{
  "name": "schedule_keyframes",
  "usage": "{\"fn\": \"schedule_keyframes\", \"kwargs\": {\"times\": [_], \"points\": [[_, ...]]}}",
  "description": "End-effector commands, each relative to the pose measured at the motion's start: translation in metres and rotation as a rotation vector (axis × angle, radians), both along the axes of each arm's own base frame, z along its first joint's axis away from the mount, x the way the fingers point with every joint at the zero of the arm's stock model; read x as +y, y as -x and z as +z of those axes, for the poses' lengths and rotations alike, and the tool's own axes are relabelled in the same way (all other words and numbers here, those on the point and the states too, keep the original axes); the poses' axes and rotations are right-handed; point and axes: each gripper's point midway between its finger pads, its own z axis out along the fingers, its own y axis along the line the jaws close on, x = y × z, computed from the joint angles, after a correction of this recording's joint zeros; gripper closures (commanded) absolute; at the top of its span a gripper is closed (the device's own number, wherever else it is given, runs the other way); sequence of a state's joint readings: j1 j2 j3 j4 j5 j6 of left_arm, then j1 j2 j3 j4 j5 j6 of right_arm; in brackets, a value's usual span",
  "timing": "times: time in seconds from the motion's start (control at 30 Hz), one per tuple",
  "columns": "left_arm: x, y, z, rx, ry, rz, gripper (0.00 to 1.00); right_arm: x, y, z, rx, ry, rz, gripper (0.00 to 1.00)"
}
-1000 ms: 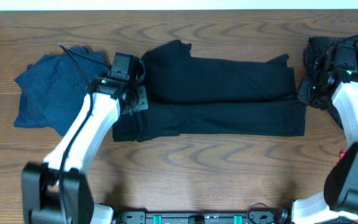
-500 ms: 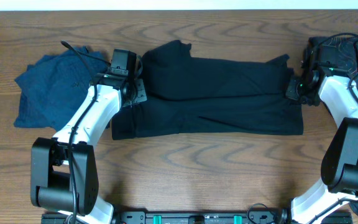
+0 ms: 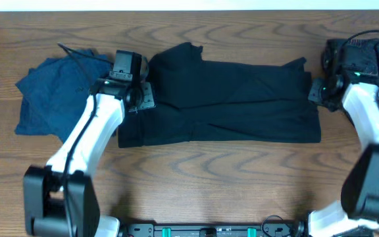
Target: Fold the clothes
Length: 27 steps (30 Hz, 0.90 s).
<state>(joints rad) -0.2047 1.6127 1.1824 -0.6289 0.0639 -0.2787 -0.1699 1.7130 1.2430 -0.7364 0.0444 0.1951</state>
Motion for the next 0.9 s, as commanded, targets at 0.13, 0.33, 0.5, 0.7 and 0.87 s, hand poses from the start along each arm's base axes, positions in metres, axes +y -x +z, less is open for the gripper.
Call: {"fn": "schedule_keyframes", "kwargs": {"times": [0.13,0.33,0.5,0.7,0.87], "points": [[-0.046,0.019,-0.009,0.041,0.004,-0.150,0.70,0.032,0.030,-0.003,0.108,-0.044,0.102,0.87],[-0.067,0.033,-0.054,0.170,-0.019,-0.212,0.72,0.043,0.060,-0.051,0.237,-0.063,0.125,0.87],[-0.077,0.043,-0.078,0.238,-0.030,-0.245,0.71,0.044,0.076,-0.086,0.261,-0.066,0.125,0.87],[-0.092,0.052,-0.080,0.256,-0.006,-0.287,0.45,0.045,0.088,-0.108,0.257,-0.072,0.095,0.85],[-0.110,0.061,-0.080,0.246,-0.024,-0.406,0.39,0.046,0.091,-0.110,0.265,-0.073,0.095,0.82]]}}
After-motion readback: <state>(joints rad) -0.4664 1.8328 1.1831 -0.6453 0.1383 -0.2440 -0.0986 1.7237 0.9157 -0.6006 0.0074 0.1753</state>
